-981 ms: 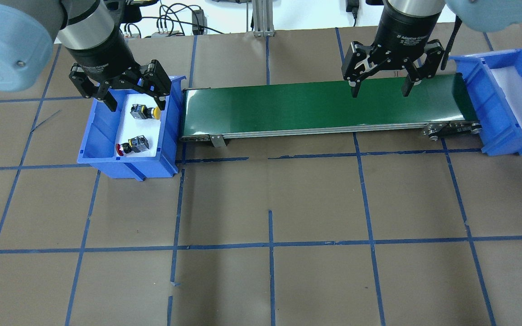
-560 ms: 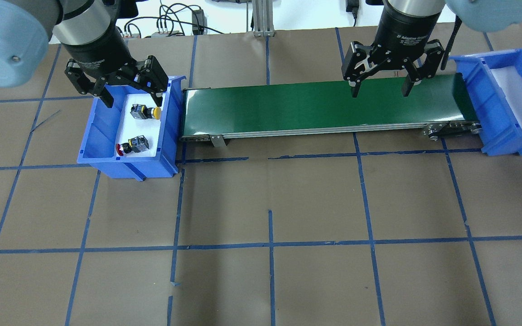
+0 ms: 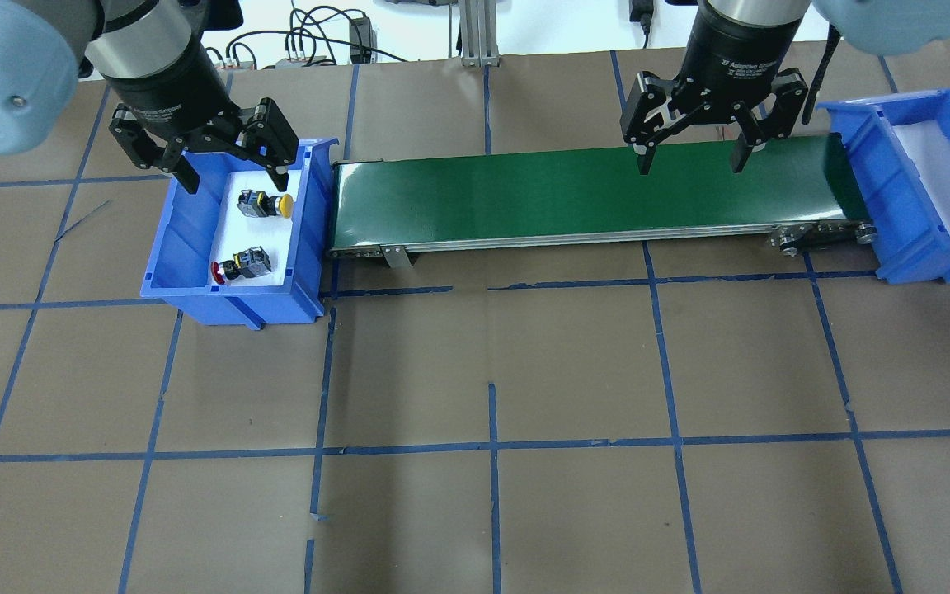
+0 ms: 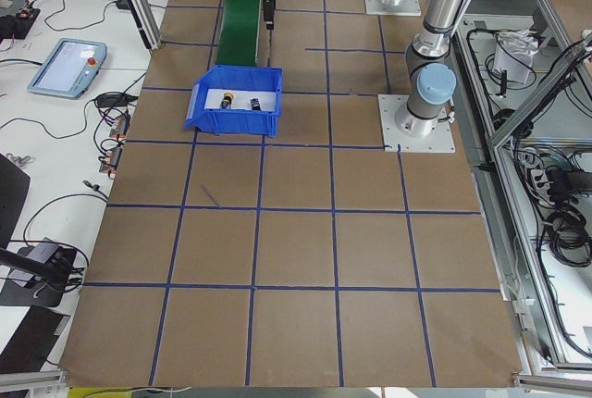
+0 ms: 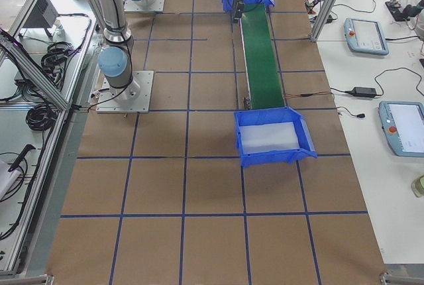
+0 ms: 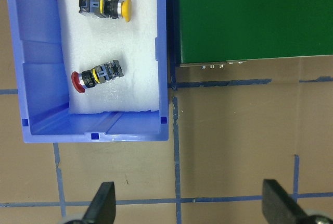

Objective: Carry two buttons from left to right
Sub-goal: 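Lower the left gripper into the blue bin over the yellow-capped button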

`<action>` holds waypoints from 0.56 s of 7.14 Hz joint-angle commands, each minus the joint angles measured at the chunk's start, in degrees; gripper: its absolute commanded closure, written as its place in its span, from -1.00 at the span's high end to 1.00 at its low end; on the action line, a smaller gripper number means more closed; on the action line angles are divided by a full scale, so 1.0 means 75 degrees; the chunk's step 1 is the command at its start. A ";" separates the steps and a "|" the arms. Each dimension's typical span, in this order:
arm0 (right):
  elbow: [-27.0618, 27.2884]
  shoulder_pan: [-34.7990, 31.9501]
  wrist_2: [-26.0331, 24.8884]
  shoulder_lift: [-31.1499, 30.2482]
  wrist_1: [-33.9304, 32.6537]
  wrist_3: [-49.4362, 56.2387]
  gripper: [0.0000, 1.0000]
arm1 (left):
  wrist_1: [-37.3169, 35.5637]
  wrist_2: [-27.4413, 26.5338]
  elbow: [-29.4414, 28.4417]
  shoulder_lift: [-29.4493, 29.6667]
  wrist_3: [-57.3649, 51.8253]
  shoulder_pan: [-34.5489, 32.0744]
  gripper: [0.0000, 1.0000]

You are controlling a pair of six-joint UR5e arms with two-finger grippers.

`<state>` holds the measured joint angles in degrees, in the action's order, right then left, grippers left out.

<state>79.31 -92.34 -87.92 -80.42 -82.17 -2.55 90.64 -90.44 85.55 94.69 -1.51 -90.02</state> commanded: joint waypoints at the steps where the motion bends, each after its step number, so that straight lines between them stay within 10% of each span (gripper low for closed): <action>1: -0.0005 0.0008 -0.0008 0.0000 0.0011 0.0000 1.00 | -0.0038 -0.0035 -0.0028 0.0043 -0.0277 0.0084 1.00; 4: 0.0007 0.0008 0.0003 0.0000 -0.0001 0.0000 1.00 | -0.0050 -0.0269 -0.0028 0.0148 -0.1363 0.0085 1.00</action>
<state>79.35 -92.29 -87.96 -80.42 -82.17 -2.55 90.44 -91.56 85.37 95.29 -7.35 -89.40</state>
